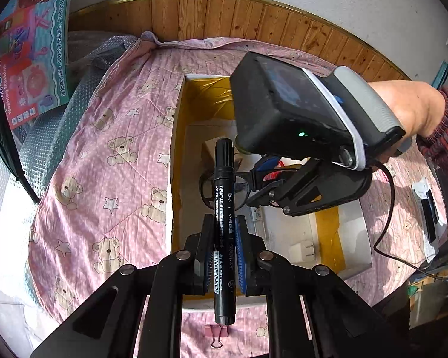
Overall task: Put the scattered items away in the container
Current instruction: 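Lower into the box and open the right tool while the left tool releases the marker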
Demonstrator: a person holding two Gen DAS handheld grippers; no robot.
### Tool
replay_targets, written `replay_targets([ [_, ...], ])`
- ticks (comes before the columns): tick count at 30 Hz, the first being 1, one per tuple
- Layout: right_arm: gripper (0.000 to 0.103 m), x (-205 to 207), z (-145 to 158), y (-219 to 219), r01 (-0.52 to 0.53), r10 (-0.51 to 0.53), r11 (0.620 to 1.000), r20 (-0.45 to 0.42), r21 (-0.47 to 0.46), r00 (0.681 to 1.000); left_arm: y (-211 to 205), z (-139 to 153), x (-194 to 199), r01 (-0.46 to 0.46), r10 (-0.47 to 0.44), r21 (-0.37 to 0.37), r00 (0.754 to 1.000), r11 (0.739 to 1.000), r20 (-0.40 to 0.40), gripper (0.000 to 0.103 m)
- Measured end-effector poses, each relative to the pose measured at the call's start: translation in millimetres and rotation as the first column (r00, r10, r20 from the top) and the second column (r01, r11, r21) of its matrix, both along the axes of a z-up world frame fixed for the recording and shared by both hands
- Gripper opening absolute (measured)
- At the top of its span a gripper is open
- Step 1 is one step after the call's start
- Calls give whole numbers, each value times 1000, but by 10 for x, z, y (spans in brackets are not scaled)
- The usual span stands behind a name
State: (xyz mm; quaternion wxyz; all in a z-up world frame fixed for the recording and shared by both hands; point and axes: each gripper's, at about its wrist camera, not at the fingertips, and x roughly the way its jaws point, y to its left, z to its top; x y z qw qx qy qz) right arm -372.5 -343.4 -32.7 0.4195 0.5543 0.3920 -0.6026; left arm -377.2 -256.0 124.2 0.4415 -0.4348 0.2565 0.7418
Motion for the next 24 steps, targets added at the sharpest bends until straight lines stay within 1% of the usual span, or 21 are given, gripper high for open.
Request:
replay_targets([
  [2,27,-30,-78,-53,-46,48,998,-51,41,998,6,-13,12,9,-9,-15,1000,1000,-7,14],
  [6,27,-56,-142,-61,-111,115,993,-94,44,989,62,-56,55,28,-28,-46,999,999,-18,14],
  [9,28,-106,-194,-41,-124,131,991,-136,59,982,150,-91,90,69,-70,-61,997,996,-15,14],
  [11,30,-164,-206,-9,-111,119,992,-155,54,981,216,-128,101,99,-101,-85,995,991,-19,14],
  [13,31,-258,-192,36,-78,84,996,-160,41,984,291,-175,104,137,-140,-114,990,984,-17,14],
  [15,32,-369,-124,109,-28,28,1000,-137,4,990,374,-212,129,176,-181,-148,983,973,-21,14],
  [16,32,-422,-59,160,0,-4,999,-104,-33,995,417,-233,144,193,-200,-165,980,967,-23,14],
  [18,32,-514,98,288,56,-61,992,-47,-111,997,512,-293,193,243,-252,-209,968,947,-20,14],
  [19,32,-562,187,356,89,-95,985,-31,-146,995,556,-323,218,263,-276,-231,961,937,-24,14],
  [20,32,-611,267,420,129,-135,976,-21,-177,991,604,-358,250,295,-308,-253,951,921,-12,14],
  [23,32,-779,495,702,255,-265,930,-1,-265,964,743,-471,372,385,-402,-314,916,868,13,14],
  [24,32,-846,548,796,295,-306,908,9,-296,952,791,-517,420,421,-437,-335,899,843,32,14],
])
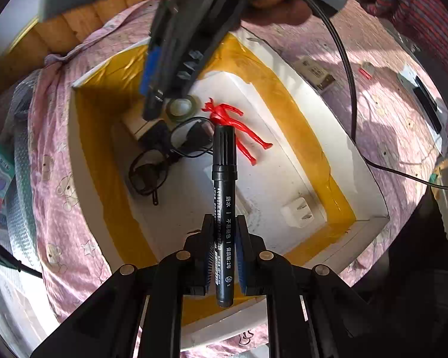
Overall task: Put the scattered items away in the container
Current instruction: 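Lower into the box and open the right tool while the left tool releases the marker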
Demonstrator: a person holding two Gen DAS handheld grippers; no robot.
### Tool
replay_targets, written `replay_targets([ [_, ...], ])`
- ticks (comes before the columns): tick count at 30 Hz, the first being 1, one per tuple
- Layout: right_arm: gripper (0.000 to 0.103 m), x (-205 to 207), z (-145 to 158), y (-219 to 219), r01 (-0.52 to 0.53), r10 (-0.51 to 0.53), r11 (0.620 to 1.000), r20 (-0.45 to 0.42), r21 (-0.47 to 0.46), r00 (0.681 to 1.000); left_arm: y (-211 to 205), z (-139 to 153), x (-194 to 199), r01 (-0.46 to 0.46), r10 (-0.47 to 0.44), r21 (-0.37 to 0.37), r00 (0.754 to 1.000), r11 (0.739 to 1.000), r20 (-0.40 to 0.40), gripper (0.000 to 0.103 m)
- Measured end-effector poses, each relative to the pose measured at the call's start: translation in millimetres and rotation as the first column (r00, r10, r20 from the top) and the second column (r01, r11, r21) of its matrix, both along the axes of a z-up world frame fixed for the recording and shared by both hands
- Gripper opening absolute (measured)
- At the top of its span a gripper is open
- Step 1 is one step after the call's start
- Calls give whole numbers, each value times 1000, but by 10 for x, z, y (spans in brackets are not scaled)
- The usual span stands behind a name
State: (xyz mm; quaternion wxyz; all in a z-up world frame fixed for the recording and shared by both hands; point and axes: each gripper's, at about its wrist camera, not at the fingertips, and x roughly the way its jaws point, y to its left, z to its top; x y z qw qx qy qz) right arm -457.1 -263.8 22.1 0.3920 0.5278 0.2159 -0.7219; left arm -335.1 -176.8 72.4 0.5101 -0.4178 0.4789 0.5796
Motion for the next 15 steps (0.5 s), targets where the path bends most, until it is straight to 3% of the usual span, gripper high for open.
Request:
replay_targets([
  [4,32,-78,183,278,131,-133,986,-9,-102,991,208,-184,144,133,-133,-98,991,986,10,14],
  [9,33,46,383,485,186,-193,956,-9,-225,981,425,-460,272,269,-260,-227,963,936,68,14],
  [12,33,202,440,616,214,-225,938,-8,-272,974,528,-590,286,279,-273,-254,960,926,60,14],
  [15,33,347,476,722,227,-238,923,2,-311,971,563,-695,261,285,-266,-282,958,916,104,23],
])
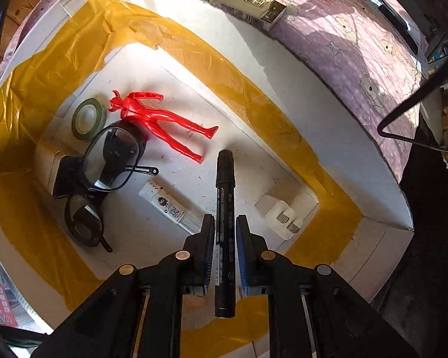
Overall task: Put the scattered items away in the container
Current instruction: 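Lower into the box and open the right tool while the left tool releases the marker, then withdraw both open tools from the box toward the tissue pack and staples box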
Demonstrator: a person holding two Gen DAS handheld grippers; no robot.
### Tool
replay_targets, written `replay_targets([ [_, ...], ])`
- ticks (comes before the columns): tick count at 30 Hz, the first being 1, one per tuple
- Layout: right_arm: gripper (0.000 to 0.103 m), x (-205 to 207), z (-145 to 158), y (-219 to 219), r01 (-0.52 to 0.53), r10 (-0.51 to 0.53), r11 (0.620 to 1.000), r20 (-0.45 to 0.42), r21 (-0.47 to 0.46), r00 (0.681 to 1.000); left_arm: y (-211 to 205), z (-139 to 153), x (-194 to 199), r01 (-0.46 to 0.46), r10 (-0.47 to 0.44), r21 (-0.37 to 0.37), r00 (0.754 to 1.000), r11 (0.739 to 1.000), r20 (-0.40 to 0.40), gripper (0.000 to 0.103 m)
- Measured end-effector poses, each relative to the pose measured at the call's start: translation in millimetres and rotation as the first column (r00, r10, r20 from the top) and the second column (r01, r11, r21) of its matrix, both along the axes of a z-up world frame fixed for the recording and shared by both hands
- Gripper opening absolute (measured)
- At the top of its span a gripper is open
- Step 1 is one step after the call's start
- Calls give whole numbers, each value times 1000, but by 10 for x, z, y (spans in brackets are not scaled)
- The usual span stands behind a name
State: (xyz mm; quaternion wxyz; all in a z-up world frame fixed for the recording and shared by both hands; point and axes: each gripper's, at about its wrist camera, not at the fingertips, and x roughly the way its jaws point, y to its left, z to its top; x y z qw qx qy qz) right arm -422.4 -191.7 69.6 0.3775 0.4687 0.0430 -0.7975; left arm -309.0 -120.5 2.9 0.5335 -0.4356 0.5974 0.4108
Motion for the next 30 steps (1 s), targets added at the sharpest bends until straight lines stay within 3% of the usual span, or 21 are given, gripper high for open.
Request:
replay_targets([
  [7,34,470,245,298,77,-82,986,-27,-148,996,-110,91,-112,-100,100,18,995,995,11,28],
  [9,35,660,304,398,110,-122,980,-59,-166,991,-161,242,-125,-138,142,90,989,986,-37,28],
  [11,35,854,298,490,134,-152,973,-82,-186,985,-220,396,-64,-139,165,175,976,975,-141,31],
  [13,35,1035,235,568,164,-183,965,-75,-206,980,-290,538,29,-153,208,259,956,954,-205,38],
  [15,35,1226,148,649,203,-219,954,-48,-223,975,-332,674,106,-181,260,323,940,929,-222,39],
  [23,36,2055,-185,882,350,-356,907,16,-234,934,-395,1153,534,-270,387,514,912,814,-135,41],
  [30,36,2667,-506,970,434,-427,871,81,-231,901,-426,1379,1130,-289,397,603,916,744,-51,44],
])
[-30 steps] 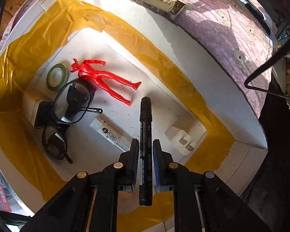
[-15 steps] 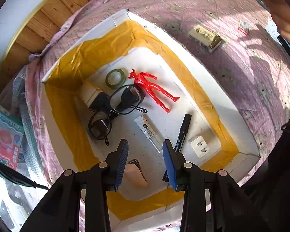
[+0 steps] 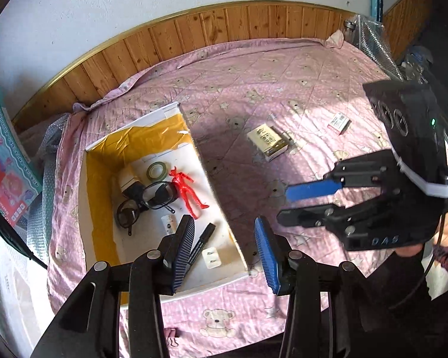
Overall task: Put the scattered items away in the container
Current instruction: 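Withdraw both open tools from the box toward the tissue pack and staples box, then grasp the red-and-white staples box with the right tool while the left tool grasps the tissue pack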
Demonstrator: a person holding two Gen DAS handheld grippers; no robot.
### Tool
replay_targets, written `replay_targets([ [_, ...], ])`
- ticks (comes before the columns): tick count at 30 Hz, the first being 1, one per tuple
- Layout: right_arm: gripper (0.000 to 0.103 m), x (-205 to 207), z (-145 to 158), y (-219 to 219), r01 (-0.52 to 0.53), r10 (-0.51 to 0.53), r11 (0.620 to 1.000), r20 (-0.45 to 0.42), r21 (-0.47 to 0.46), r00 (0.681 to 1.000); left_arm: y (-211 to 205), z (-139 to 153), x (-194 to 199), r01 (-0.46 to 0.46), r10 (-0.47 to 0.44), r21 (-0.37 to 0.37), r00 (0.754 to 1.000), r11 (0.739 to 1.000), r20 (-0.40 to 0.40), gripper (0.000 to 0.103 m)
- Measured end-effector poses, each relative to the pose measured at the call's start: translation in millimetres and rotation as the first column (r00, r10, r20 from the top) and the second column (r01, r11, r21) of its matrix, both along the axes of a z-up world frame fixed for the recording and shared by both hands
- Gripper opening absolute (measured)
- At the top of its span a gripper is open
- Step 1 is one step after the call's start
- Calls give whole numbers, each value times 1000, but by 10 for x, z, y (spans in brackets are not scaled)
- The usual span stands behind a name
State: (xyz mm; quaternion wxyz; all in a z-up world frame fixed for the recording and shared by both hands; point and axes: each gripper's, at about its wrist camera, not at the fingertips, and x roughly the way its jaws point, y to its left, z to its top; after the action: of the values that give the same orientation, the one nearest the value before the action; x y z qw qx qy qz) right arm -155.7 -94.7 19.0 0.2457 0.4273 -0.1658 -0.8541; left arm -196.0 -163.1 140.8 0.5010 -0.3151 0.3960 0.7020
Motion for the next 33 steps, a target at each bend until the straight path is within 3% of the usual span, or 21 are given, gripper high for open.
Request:
replay_targets([
  [7,36,380,-351,388,150,-146,988,89,-42,985,163,-116,439,13,-15,48,999,999,42,45],
  [13,36,531,-477,937,330,-325,944,120,-26,938,364,-404,688,-6,-1,56,991,998,137,45],
  [17,37,568,-515,1484,503,-499,864,127,3,857,492,-595,780,-42,30,58,980,997,194,45],
  [21,46,479,-585,2124,654,-663,749,120,108,739,556,-792,795,-89,72,51,957,995,282,47],
  [24,46,322,-689,2539,731,-750,662,136,165,648,597,-992,784,-118,105,18,935,993,338,47],
  [28,48,81,-885,2913,800,-803,582,257,144,538,651,-1192,761,-142,139,-17,920,990,367,47],
  [31,50,-163,-990,2959,808,-807,572,277,144,522,686,-1268,703,-167,164,-26,906,986,390,47],
  [33,60,-354,-963,2893,795,-816,573,230,199,531,709,-1304,657,-186,183,-32,898,982,399,47],
])
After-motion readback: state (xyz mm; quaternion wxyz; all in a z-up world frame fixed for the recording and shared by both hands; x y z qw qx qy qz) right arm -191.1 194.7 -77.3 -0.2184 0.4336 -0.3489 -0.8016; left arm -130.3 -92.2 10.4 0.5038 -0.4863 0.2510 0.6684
